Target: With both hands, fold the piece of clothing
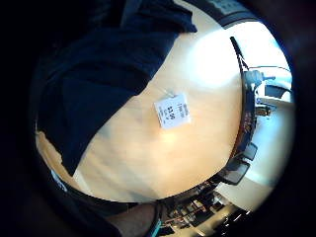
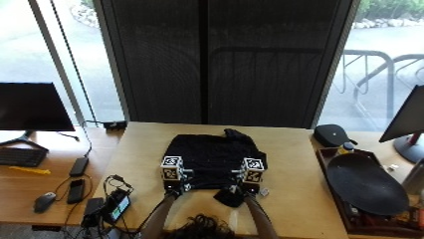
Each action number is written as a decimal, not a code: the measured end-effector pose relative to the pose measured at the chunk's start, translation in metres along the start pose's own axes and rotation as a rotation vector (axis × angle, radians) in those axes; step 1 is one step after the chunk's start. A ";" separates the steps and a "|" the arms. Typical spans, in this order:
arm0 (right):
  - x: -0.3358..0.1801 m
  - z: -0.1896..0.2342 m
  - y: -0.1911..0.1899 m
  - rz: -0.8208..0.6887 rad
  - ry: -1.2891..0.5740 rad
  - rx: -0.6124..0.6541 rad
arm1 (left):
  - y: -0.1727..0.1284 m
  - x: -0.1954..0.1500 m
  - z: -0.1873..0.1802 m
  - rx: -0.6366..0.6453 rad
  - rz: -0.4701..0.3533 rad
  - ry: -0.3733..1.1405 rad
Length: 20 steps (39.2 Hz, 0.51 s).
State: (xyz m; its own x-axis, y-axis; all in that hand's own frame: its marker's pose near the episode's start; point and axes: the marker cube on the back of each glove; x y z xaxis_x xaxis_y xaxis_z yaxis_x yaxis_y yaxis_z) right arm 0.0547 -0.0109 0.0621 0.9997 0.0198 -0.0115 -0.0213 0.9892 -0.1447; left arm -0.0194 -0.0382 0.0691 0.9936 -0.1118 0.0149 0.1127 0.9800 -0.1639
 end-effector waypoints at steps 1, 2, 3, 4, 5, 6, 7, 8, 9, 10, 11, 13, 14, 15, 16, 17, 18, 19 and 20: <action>0.006 0.004 -0.001 0.047 0.043 -0.029 | 0.001 0.000 0.003 -0.037 -0.011 -0.009; 0.009 0.008 -0.002 0.069 0.061 -0.057 | 0.000 0.000 0.006 -0.056 -0.017 -0.019; 0.012 0.013 -0.003 0.080 0.065 -0.082 | -0.001 -0.001 0.009 -0.064 -0.018 -0.030; 0.014 0.017 -0.005 0.086 0.063 -0.101 | -0.004 -0.001 0.011 -0.067 -0.016 -0.039; 0.016 0.020 -0.008 0.093 0.062 -0.116 | -0.006 -0.001 0.013 -0.070 -0.012 -0.048; 0.019 0.023 -0.010 0.099 0.064 -0.127 | -0.008 -0.001 0.016 -0.074 -0.009 -0.057; 0.021 0.026 -0.012 0.104 0.070 -0.135 | -0.009 -0.001 0.018 -0.080 -0.008 -0.065; 0.023 0.028 -0.014 0.109 0.076 -0.145 | -0.010 -0.001 0.020 -0.087 -0.010 -0.073; 0.025 0.031 -0.015 0.112 0.077 -0.159 | -0.010 -0.002 0.021 -0.093 -0.013 -0.079; 0.026 0.033 -0.015 0.115 0.070 -0.175 | -0.009 -0.002 0.022 -0.097 -0.018 -0.083; 0.027 0.034 -0.015 0.116 0.057 -0.191 | -0.009 -0.003 0.022 -0.097 -0.025 -0.087; 0.028 0.036 -0.015 0.111 0.038 -0.202 | -0.008 -0.005 0.022 -0.082 -0.039 -0.098; 0.028 0.036 -0.016 0.107 0.039 -0.190 | -0.008 -0.006 0.022 -0.070 -0.044 -0.105; 0.029 0.035 -0.017 0.103 0.048 -0.168 | -0.008 -0.007 0.022 -0.054 -0.047 -0.112; 0.029 0.034 -0.018 0.100 0.058 -0.143 | -0.009 -0.008 0.022 -0.031 -0.049 -0.121; 0.029 0.033 -0.019 0.097 0.068 -0.117 | -0.011 -0.010 0.021 0.001 -0.051 -0.133; 0.029 0.032 -0.020 0.095 0.078 -0.094 | -0.014 -0.011 0.020 0.041 -0.051 -0.147; 0.028 0.031 -0.020 0.092 0.087 -0.075 | -0.016 -0.013 0.019 0.083 -0.050 -0.162; 0.027 0.030 -0.020 0.086 0.095 -0.058 | -0.019 -0.013 0.018 0.126 -0.047 -0.175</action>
State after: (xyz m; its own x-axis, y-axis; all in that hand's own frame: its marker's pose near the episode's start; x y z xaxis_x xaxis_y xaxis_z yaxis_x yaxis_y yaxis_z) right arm 0.0827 -0.0263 0.0941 0.9889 0.0879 -0.1197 -0.1104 0.9744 -0.1961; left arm -0.0344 -0.0520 0.0895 0.9716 -0.1380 0.1923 0.1472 0.9885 -0.0346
